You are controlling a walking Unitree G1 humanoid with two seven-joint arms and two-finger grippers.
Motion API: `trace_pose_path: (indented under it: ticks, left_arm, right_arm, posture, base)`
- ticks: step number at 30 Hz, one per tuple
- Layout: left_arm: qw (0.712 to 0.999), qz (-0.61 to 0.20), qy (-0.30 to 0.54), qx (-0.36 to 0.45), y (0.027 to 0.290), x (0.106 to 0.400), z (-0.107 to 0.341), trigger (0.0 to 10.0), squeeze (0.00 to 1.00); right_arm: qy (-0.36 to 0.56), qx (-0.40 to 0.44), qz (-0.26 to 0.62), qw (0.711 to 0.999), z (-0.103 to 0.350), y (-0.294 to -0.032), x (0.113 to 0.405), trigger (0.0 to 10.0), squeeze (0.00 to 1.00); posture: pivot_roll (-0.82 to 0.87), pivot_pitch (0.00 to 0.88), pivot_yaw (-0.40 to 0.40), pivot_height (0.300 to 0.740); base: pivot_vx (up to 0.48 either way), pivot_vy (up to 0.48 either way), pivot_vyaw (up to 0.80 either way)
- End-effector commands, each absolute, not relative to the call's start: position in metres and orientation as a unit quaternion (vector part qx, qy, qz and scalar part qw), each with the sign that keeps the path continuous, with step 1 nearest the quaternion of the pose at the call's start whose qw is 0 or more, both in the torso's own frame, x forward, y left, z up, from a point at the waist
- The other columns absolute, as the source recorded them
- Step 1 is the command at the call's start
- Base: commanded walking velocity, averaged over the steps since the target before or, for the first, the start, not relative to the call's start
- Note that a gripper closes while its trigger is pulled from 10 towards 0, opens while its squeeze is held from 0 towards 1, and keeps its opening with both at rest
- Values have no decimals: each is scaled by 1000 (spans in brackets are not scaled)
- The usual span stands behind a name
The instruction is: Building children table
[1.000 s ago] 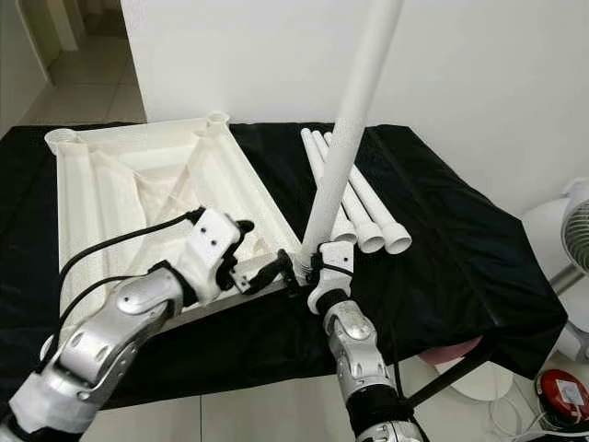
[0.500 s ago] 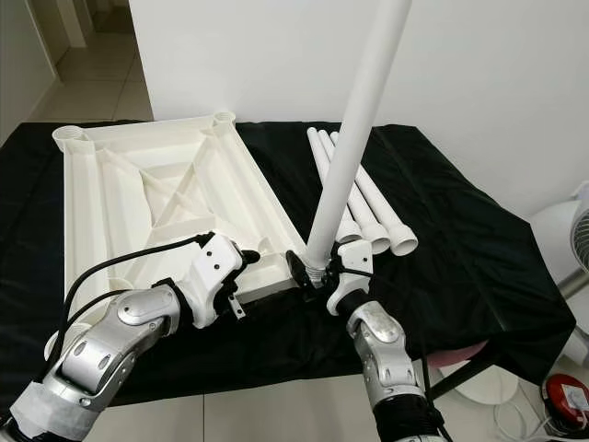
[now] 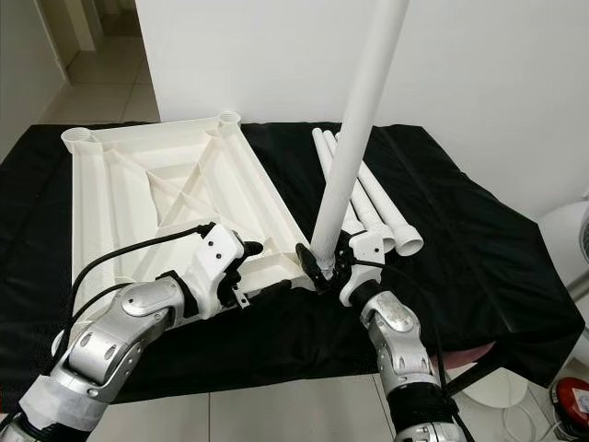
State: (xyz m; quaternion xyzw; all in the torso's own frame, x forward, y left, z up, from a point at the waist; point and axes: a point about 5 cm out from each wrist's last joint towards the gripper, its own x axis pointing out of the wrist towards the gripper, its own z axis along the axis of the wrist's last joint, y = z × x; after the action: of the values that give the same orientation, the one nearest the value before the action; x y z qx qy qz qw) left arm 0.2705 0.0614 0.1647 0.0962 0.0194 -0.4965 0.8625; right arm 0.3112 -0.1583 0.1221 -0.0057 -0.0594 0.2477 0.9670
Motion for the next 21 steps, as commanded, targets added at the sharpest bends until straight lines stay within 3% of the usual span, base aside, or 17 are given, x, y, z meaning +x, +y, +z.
trace_pose_path:
  ticks: [1, 21]
  left_arm:
    - [885, -454, 21, 98, 66, 278, 166, 10000, 0]
    - [888, -451, 16, 92, 63, 281, 168, 10000, 0]
  right_arm:
    - [-54, -15, 247, 967, 121, -160, 313, 10000, 0]
    - [-53, -27, 251, 966, 120, -159, 317, 10000, 0]
  posture:
    - [-51, 0, -13, 740]
    - [-56, 0, -8, 740]
  base:
    - [0, 0, 0]
    - [0, 0, 0]
